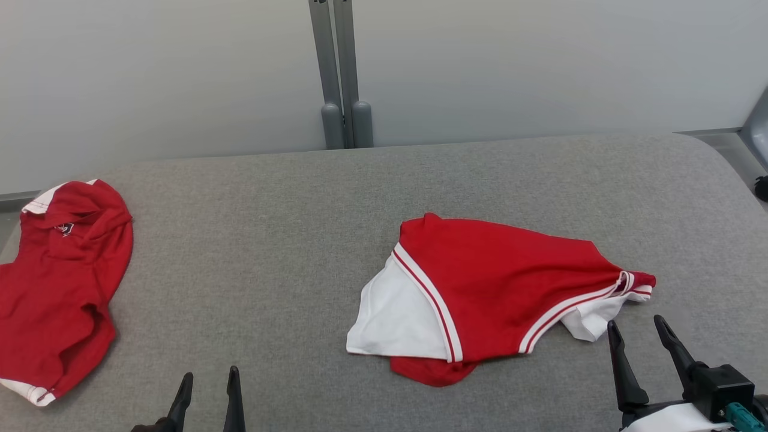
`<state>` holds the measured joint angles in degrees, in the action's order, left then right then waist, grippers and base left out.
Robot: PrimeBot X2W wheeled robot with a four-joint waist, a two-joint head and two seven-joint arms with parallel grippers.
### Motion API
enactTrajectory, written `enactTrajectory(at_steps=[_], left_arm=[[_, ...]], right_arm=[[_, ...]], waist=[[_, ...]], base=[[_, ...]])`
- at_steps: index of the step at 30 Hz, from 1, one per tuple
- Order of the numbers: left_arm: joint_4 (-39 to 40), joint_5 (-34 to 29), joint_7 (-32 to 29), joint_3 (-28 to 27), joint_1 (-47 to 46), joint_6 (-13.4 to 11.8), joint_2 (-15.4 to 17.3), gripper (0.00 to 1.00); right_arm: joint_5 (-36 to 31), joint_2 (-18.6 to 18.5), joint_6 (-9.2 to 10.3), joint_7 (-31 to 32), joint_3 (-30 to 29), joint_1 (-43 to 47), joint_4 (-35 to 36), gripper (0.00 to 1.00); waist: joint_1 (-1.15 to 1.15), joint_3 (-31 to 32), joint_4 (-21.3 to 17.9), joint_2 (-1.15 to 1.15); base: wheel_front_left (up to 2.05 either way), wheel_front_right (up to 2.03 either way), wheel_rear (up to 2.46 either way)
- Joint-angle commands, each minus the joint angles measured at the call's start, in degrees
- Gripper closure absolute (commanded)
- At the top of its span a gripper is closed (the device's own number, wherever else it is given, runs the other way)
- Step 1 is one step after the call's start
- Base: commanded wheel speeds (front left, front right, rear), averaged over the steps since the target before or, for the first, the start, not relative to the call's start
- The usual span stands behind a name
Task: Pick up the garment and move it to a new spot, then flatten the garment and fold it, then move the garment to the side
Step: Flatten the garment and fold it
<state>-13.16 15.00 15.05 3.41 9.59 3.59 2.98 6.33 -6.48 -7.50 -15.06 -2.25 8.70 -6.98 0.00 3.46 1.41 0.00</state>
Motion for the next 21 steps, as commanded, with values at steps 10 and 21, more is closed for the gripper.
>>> enactTrajectory(at_steps=[10, 21], left_arm=[[-6.6, 3.8, -2.2, 7.1, -5.1, 2.1, -0.1, 0.0], [-16.8, 17.5, -16.7, 22.6, -20.4, -0.1, 0.1, 0.0]], right_arm=[[0.1, -0.8, 0.02, -0.2, 1.4, -1.6, -0.1, 0.0], [0.5, -0.9, 0.01, -0.2, 3.3, -3.5, -0.9, 0.0]], waist=[[0.0, -1.4, 0.6, 0.0], [0.0, -5.1, -4.2, 0.0]], base=[[0.0, 0.0, 0.0], [0.0, 0.0, 0.0]])
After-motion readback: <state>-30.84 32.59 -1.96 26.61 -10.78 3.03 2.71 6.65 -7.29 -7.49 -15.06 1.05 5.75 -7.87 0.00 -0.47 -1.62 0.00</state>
